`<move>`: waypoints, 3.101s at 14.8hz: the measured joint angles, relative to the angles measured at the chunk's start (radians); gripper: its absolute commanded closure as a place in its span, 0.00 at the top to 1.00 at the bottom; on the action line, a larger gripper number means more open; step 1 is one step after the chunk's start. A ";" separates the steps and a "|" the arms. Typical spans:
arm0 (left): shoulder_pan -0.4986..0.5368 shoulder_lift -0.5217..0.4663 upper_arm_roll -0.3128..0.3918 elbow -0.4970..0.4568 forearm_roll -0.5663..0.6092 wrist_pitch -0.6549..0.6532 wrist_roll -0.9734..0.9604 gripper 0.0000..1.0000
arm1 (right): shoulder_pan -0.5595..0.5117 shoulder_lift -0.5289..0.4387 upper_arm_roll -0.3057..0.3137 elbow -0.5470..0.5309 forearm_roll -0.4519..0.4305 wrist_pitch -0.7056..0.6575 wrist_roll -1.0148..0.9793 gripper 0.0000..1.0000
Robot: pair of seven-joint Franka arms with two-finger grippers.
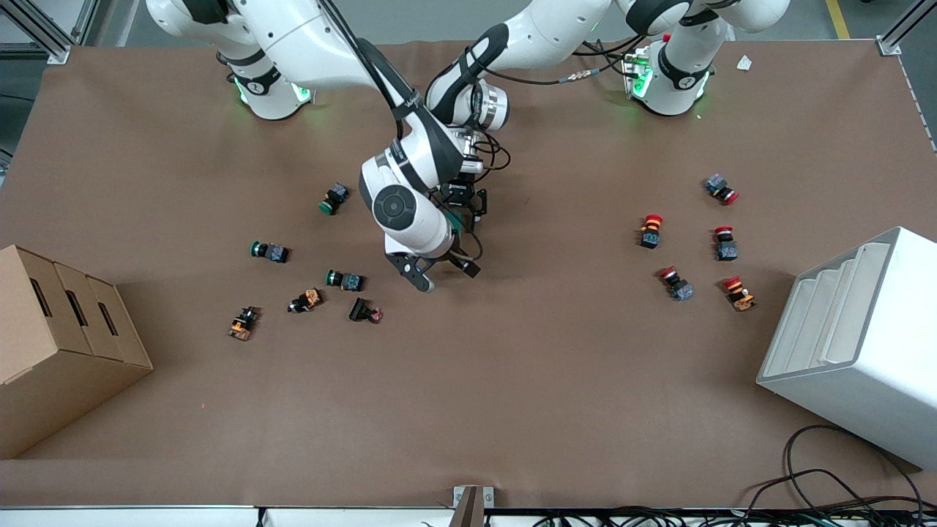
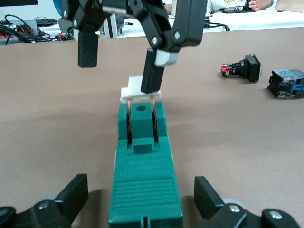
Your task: Close load switch with both arms
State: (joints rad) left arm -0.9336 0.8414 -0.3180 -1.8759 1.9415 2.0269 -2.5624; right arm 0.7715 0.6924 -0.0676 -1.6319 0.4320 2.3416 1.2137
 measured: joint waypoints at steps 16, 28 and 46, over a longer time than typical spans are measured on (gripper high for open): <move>0.000 0.003 0.002 0.005 0.000 0.001 0.001 0.97 | -0.128 0.058 -0.066 0.165 -0.001 -0.173 -0.301 1.00; 0.007 -0.044 -0.042 0.171 -0.398 0.026 0.261 0.98 | -0.177 -0.127 -0.618 0.181 -0.031 -0.628 -1.314 1.00; 0.533 -0.527 -0.040 0.324 -1.509 -0.010 1.453 1.00 | -0.738 -0.426 0.000 0.231 -0.432 -0.842 -1.206 1.00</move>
State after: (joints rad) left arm -0.4009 0.3146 -0.3577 -1.5520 0.4328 2.0172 -1.1099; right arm 0.0332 0.2660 -0.0675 -1.4011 0.0004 1.4994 0.0078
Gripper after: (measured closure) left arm 0.000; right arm 0.000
